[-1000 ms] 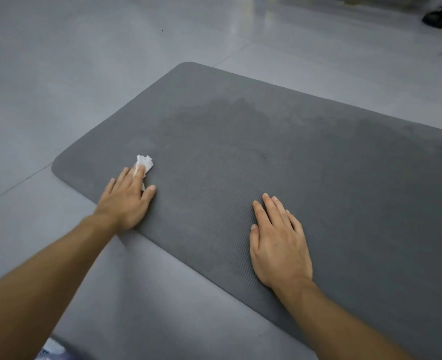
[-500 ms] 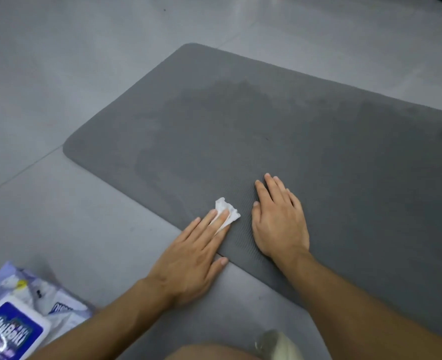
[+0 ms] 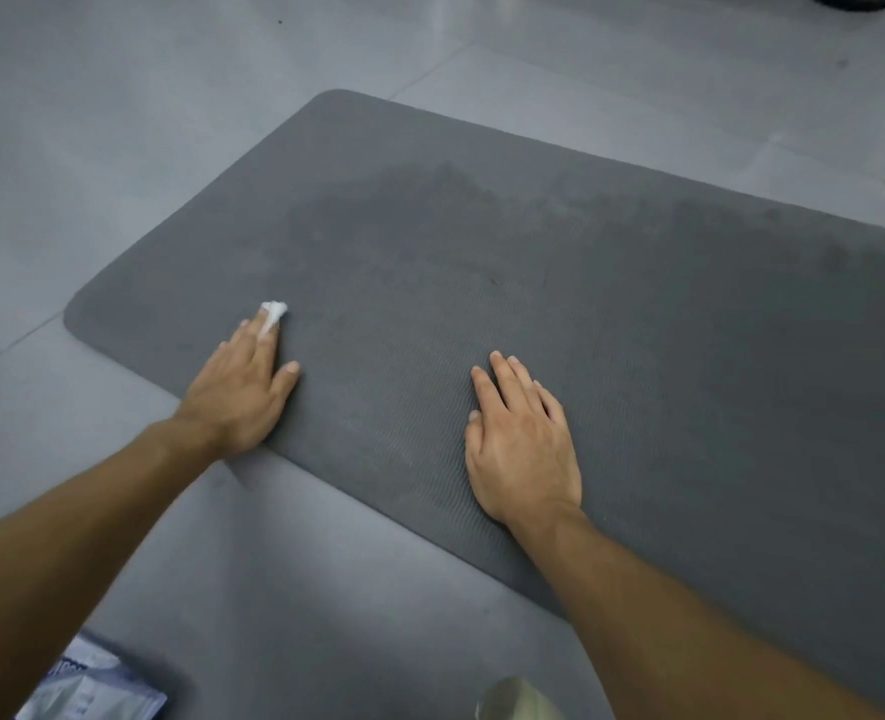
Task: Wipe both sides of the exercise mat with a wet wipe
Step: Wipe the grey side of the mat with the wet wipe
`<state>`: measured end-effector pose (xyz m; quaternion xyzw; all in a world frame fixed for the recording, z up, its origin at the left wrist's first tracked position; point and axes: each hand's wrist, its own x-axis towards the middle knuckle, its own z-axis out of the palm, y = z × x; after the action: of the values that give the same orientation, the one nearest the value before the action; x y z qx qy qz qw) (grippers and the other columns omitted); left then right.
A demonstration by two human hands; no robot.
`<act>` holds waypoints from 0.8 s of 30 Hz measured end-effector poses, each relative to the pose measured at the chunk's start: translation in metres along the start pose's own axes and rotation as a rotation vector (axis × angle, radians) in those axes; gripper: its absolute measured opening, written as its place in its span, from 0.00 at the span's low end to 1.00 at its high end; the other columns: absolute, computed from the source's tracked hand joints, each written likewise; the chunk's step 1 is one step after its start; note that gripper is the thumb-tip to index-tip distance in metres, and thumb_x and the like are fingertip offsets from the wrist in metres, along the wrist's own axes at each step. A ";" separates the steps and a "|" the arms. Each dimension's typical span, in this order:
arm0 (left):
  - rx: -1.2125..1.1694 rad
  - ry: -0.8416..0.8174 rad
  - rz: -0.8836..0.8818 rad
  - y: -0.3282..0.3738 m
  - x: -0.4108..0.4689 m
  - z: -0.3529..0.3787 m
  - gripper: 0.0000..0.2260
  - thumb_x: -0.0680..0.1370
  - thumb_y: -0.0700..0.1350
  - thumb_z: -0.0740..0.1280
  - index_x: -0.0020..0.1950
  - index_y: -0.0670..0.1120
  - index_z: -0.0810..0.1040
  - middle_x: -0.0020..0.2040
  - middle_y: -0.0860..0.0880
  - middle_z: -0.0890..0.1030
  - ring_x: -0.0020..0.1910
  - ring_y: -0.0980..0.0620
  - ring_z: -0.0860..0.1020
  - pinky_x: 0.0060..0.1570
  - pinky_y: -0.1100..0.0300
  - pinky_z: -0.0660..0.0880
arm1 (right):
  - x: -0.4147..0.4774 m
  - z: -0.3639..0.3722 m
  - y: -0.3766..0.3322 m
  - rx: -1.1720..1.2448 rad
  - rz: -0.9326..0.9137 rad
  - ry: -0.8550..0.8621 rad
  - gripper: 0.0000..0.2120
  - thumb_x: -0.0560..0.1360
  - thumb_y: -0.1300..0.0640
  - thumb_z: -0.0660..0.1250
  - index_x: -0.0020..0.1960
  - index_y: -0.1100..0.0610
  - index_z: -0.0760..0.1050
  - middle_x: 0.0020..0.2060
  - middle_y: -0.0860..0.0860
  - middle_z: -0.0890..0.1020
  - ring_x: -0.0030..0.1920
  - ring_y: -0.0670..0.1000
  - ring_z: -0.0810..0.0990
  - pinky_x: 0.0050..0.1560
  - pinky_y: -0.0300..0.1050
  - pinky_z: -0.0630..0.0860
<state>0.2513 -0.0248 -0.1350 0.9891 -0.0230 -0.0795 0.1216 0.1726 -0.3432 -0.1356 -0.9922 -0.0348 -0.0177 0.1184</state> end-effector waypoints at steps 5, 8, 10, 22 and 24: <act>0.011 -0.036 0.322 0.078 -0.066 0.015 0.33 0.82 0.59 0.51 0.84 0.54 0.43 0.84 0.56 0.45 0.82 0.57 0.41 0.80 0.55 0.46 | 0.000 -0.001 0.000 -0.004 -0.003 0.000 0.29 0.81 0.48 0.44 0.79 0.53 0.63 0.80 0.51 0.61 0.81 0.51 0.56 0.79 0.50 0.56; 0.038 -0.100 0.515 0.114 -0.121 0.026 0.32 0.84 0.57 0.54 0.84 0.51 0.43 0.84 0.55 0.44 0.82 0.55 0.42 0.80 0.57 0.42 | 0.001 -0.002 -0.001 -0.009 -0.005 0.002 0.29 0.81 0.48 0.43 0.79 0.53 0.62 0.80 0.51 0.61 0.80 0.50 0.56 0.79 0.50 0.56; 0.093 -0.076 0.577 0.120 -0.142 0.032 0.31 0.85 0.56 0.53 0.84 0.48 0.46 0.84 0.53 0.46 0.83 0.53 0.45 0.79 0.56 0.46 | 0.000 -0.002 -0.001 -0.005 -0.007 0.001 0.30 0.80 0.48 0.42 0.79 0.53 0.62 0.80 0.51 0.61 0.81 0.51 0.56 0.79 0.50 0.56; 0.084 -0.058 0.142 0.005 -0.016 -0.004 0.34 0.80 0.67 0.41 0.84 0.54 0.49 0.83 0.57 0.50 0.81 0.60 0.45 0.78 0.61 0.41 | 0.000 0.000 -0.001 0.004 0.001 0.005 0.27 0.82 0.49 0.46 0.79 0.53 0.64 0.80 0.52 0.62 0.80 0.51 0.57 0.79 0.51 0.57; 0.078 -0.053 0.005 -0.004 0.008 -0.008 0.32 0.83 0.64 0.44 0.84 0.50 0.50 0.84 0.53 0.51 0.82 0.54 0.47 0.79 0.54 0.45 | 0.001 0.000 -0.001 0.005 0.000 0.002 0.27 0.82 0.50 0.47 0.79 0.53 0.63 0.80 0.51 0.62 0.80 0.51 0.57 0.79 0.51 0.57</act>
<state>0.2604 -0.0191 -0.1298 0.9906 -0.0320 -0.1045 0.0823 0.1732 -0.3423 -0.1356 -0.9919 -0.0347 -0.0184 0.1208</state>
